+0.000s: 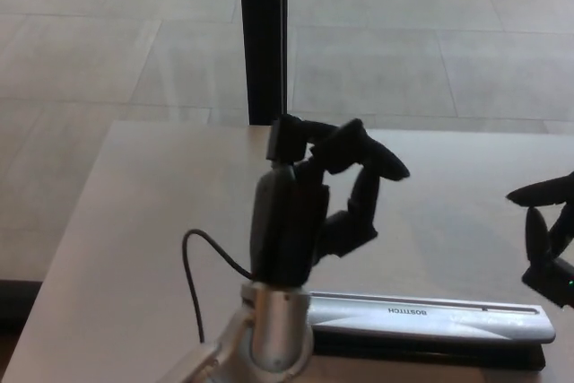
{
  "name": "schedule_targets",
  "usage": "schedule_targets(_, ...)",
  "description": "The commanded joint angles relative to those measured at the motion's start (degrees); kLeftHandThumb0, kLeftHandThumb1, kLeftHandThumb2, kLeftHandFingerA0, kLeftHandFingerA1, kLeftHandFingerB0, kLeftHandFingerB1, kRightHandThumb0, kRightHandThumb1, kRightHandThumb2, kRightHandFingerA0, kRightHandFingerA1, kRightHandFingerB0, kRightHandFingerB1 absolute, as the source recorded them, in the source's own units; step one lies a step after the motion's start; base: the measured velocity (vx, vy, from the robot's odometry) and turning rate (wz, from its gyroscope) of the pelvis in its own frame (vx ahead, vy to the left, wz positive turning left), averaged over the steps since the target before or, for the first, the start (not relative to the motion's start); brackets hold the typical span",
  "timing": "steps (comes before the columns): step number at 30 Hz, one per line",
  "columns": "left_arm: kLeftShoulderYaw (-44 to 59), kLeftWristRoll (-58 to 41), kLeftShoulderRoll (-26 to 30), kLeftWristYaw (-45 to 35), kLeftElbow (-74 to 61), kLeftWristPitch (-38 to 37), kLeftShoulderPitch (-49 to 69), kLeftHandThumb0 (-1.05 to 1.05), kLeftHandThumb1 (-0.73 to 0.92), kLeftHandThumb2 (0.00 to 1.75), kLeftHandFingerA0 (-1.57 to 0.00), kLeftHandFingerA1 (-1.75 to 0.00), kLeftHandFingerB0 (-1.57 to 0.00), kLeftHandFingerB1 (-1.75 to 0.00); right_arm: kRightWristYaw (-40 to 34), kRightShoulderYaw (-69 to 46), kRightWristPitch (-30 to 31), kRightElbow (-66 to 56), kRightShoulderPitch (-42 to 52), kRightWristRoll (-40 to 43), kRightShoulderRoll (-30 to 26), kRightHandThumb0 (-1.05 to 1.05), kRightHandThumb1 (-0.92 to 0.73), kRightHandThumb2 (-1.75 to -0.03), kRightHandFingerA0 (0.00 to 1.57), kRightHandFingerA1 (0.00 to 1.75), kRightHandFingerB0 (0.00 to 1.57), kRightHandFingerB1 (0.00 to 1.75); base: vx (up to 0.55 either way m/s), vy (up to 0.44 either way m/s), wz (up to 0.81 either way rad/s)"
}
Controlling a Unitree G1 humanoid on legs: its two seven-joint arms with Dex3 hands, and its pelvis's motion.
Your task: A hole pucnch is kept on the middle on the desk infront of the robot and the robot uses both its hands as fists to press on it and use it
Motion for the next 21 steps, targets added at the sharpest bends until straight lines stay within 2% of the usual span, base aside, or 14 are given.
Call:
schedule_targets(1, 30.08, -55.47, 24.21, -40.63, -23.36, 35.52, 1.77, -0.2, 0.75, 0.9, -0.83, -1.75, -0.69, -1.17, 29.53, -29.73, 31.64, -18.08, 3.06, 45.48, -25.5, -0.27, -0.6, -0.92, 1.0, 1.75, 0.84, 0.86, 0.0, 0.0, 0.0)
schedule_targets(3, 32.63, -56.37, 25.77, -39.93, -22.39, 38.2, 2.76, -0.21, 0.79, 0.83, -0.8, -1.75, -0.66, -1.07, 30.68, -33.67, 33.16, -15.95, 4.06, 47.53, -26.82, -0.28, -0.6, -0.93, 0.99, 1.72, 0.83, 0.79, 0.0, 0.0, 0.0)
schedule_targets(4, 35.21, -55.71, 27.59, -40.01, -20.75, 38.57, 4.09, -0.23, 0.81, 0.73, -0.74, -1.74, -0.59, -0.9, 30.52, -38.74, 36.53, -13.66, 5.62, 47.85, -28.34, -0.37, -0.48, -1.01, 1.23, 1.29, 0.8, 0.77, 0.0, 0.0, 0.0)
schedule_targets(5, 37.49, -56.63, 28.39, -39.64, -19.77, 39.13, 5.03, -0.21, 0.77, 0.73, -0.73, -1.69, -0.63, -0.83, 30.42, -42.03, 38.23, -11.79, 6.63, 47.86, -29.23, -0.4, -0.62, -0.7, 1.08, 1.33, 0.88, 0.61, 0.0, 0.0, 0.0)
schedule_targets(6, 40.83, -57.74, 29.05, -38.54, -18.41, 39.51, 6.46, -0.22, 0.79, 0.7, -0.61, -1.5, -0.55, -0.74, 30.53, -45.86, 38.67, -8.55, 8.0, 47.43, -29.94, -0.46, -0.64, -0.63, 1.14, 1.0, 0.88, 0.52, 0.0, 0.0, 0.0)
schedule_targets(9, 45.63, -57.63, 30.35, -38.28, -15.24, 38.34, 8.59, -0.25, 0.81, 0.68, -0.64, -1.44, -0.54, -0.72, 31.1, -51.49, 38.92, -3.55, 10.5, 46.91, -30.85, -0.47, -0.65, -0.64, 1.14, 0.9, 0.84, 0.5, 0.0, 0.0, 0.0)
schedule_targets(10, 51.4, -58.91, 31.25, -37.76, -11.78, 37.35, 10.46, -0.27, 0.86, 0.66, -0.59, -1.48, -0.5, -0.64, 30.55, -56.49, 37.31, 0.63, 13.53, 47.06, -30.52, -0.54, -0.66, -0.61, 1.03, 0.72, 0.75, 0.48, 0.0, 0.0, 0.0)
schedule_targets(12, 55.86, -58.11, 31.78, -35.27, -10.27, 35.7, 12.52, -0.32, 0.81, 0.69, -0.65, -1.37, -0.59, -0.65, 29.77, -60.28, 36.37, 4.48, 15.83, 46.81, -30.28, -0.64, -0.68, -0.62, 0.94, 0.61, 0.63, 0.51, 0.0, 0.0, 0.0)
schedule_targets(14, 59.47, -57.33, 32.85, -33.21, -10.89, 36.05, 15.38, -0.37, 0.83, 0.67, -0.6, -1.26, -0.6, -0.62, 28.98, -62.87, 35.25, 8.64, 16.33, 48.09, -29.75, -0.69, -0.69, -0.61, 0.89, 0.61, 0.53, 0.54, 0.0, 0.0, 0.0)
schedule_targets(15, 63.21, -56.41, 33.26, -31.46, -11.05, 35.78, 19.28, -0.43, 0.77, 0.68, -0.76, -1.11, -0.66, -0.62, 27.14, -65.34, 34.5, 10.46, 18.12, 50.28, -27.29, -0.69, -0.69, -0.61, 0.75, 0.62, 0.45, 0.57, 0.0, 0.0, 0.0)
schedule_targets(17, 64.11, -55.9, 33.3, -30.85, -10.91, 35.9, 19.9, -0.43, 0.77, 0.68, -0.76, -1.11, -0.66, -0.62, 26.51, -66.29, 34.77, 10.81, 18.56, 50.78, -26.59, -0.69, -0.69, -0.61, 0.75, 0.62, 0.45, 0.57, 0.0, 0.0, 0.0)
schedule_targets(19, 66.4, -53.64, 33.58, -30.9, -9.36, 35.33, 23.64, -0.49, 0.7, 0.72, -0.82, -0.82, -0.7, -0.6, 23.12, -66.8, 32.46, 10.95, 20.42, 50.4, -22.94, -0.69, -0.71, -0.61, 0.68, 0.62, 0.41, 0.57, 0.0, 0.0, 0.0)
schedule_targets(20, 68.6, -53.61, 33.1, -31.73, -7.85, 35.11, 27.63, -0.55, 0.65, 0.7, -0.96, -0.68, -0.8, -0.57, 20.43, -67.36, 31.15, 13.3, 20.51, 50.88, -20.26, -0.72, -0.71, -0.61, 0.61, 0.58, 0.37, 0.54, 0.0, 0.0, 0.0)
schedule_targets(21, 69.67, -52.51, 31.91, -28.14, -9.69, 36.45, 29.87, -0.62, 0.62, 0.66, -1.01, -0.59, -0.85, -0.54, 20.98, -67.13, 29.77, 14.56, 20.95, 50.87, -18.99, -0.69, -0.56, -1.01, 0.47, 0.66, 0.26, 0.59, 0.0, 0.0, 0.0)
